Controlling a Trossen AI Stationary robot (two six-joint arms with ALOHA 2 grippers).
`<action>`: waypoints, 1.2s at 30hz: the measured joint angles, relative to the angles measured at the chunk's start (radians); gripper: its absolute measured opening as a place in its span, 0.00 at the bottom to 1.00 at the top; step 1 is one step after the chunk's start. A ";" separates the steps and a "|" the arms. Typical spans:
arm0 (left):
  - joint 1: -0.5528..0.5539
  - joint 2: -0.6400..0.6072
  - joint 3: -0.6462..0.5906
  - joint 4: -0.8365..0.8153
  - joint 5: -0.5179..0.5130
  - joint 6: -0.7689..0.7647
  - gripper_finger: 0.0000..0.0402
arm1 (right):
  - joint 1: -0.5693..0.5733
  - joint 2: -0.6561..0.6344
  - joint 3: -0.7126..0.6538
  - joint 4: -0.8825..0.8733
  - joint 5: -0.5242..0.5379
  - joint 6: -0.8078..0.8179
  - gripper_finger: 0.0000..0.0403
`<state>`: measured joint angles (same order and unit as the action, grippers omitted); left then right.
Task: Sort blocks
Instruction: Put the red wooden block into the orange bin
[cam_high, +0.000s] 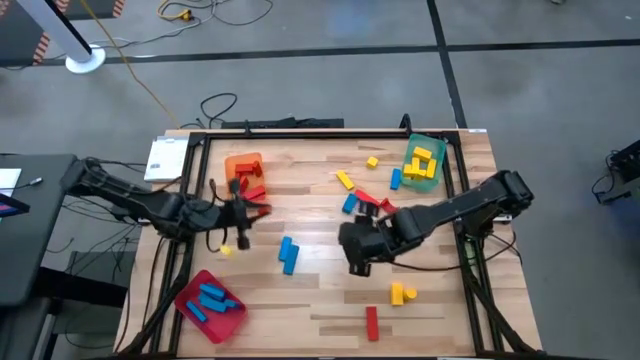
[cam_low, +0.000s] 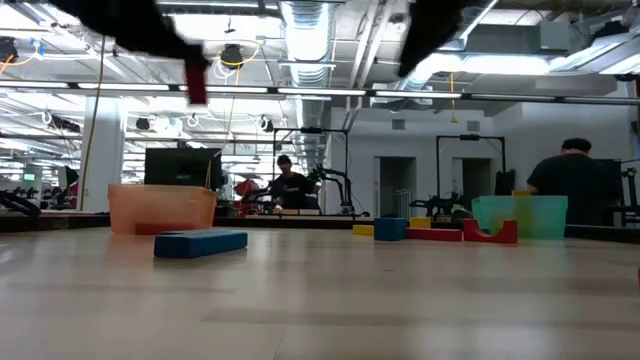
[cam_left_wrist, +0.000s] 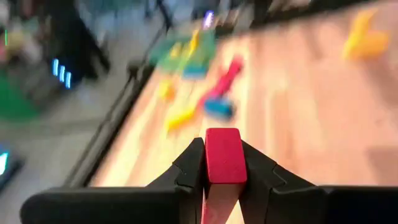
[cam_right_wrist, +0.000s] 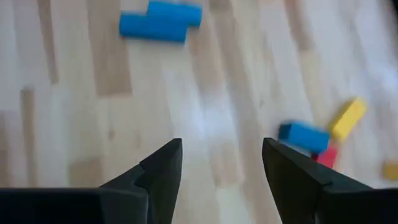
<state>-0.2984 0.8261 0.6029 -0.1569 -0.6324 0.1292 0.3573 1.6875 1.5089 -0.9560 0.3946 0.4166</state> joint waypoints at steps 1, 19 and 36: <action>0.023 -0.020 0.000 -0.072 -0.001 -0.046 0.14 | 0.016 0.000 0.000 -0.025 -0.004 0.035 0.58; 0.428 -0.014 -0.112 -0.277 0.172 -0.136 0.14 | 0.118 0.003 -0.205 -0.095 -0.196 0.601 0.57; 0.585 0.064 -0.118 -0.190 0.373 -0.110 0.17 | 0.169 0.003 -0.390 -0.070 -0.325 0.883 0.59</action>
<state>0.2864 0.8900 0.4850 -0.3465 -0.2595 0.0190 0.5262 1.6901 1.1194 -1.0259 0.0699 1.2996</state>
